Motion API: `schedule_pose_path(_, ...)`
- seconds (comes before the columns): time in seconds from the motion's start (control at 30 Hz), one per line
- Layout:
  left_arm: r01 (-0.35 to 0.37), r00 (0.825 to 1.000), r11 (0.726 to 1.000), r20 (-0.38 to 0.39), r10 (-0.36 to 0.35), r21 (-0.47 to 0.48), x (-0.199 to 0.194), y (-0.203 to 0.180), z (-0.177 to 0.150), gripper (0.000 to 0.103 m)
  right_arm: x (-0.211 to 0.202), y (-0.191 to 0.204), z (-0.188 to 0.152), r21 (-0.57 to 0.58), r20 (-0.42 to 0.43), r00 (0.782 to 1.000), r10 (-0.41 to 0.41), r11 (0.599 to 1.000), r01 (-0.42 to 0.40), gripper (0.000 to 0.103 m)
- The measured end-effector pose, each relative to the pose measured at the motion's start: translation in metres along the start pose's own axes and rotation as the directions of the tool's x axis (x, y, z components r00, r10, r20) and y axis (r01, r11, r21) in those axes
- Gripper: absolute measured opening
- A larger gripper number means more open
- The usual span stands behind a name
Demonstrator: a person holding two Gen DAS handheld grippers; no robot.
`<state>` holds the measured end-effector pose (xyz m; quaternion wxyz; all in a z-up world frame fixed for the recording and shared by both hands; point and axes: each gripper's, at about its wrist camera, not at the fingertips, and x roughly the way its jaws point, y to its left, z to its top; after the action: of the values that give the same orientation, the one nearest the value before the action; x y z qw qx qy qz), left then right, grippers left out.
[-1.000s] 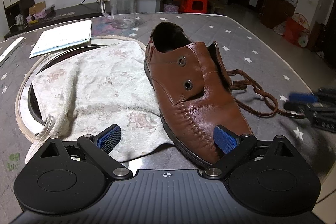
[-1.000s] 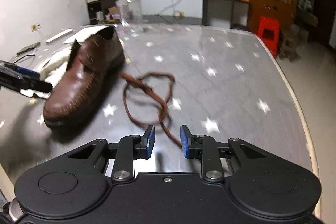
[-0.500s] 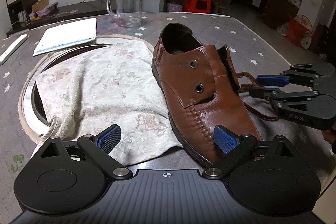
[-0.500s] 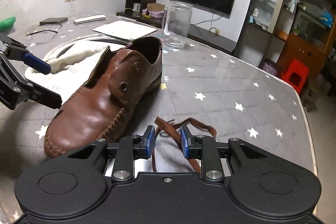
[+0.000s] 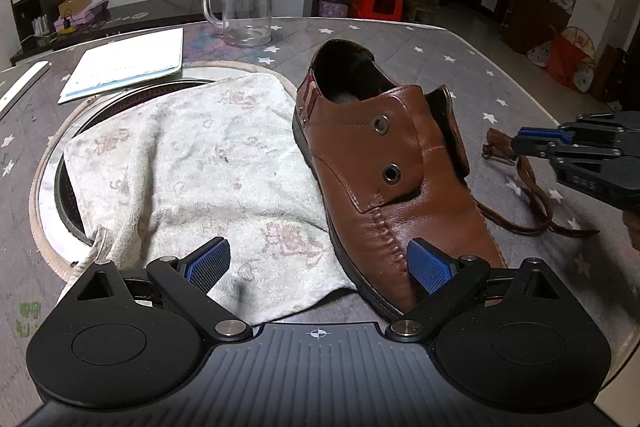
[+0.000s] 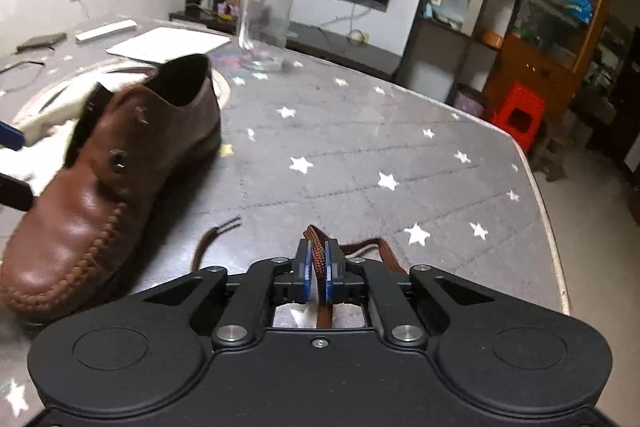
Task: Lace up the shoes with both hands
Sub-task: 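Lift the lace with the right gripper while the left gripper grasps the shoe's eyelet flap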
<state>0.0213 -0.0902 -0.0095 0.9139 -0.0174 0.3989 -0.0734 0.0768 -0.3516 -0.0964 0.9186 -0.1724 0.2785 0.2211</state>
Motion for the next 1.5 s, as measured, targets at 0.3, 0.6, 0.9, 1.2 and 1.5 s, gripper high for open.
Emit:
schedule_pose_path(0.3,-0.009,1.0,1.0,0.003,0.009,0.024,-0.003,-0.001,0.004,0.096,-0.006,0.027,0.007,-0.037,-0.006,0.982,0.191,0.981,-0.191,0.01)
schedule_pose_path(0.6,-0.017,1.0,0.999,0.003,0.017,0.05,-0.001,0.001,0.01,0.096,0.019,0.032,0.005,0.013,-0.083,0.968,0.238,0.971,-0.238,0.01)
schedule_pose_path(0.9,0.042,0.999,0.976,0.023,-0.048,0.215,-0.013,-0.017,0.021,0.096,0.028,0.023,0.003,0.061,-0.114,0.957,0.267,0.963,-0.261,0.01)
schedule_pose_path(1.2,0.131,0.987,0.902,0.029,-0.156,0.412,-0.028,-0.041,0.03,0.096,-0.009,0.042,0.004,-0.238,-0.037,0.983,0.179,0.954,-0.182,0.003)
schedule_pose_path(1.5,0.262,0.955,0.78,-0.034,-0.296,0.568,-0.026,-0.063,0.039,0.095,-0.048,0.073,-0.014,-0.701,0.036,0.993,0.114,0.711,-0.056,0.003)
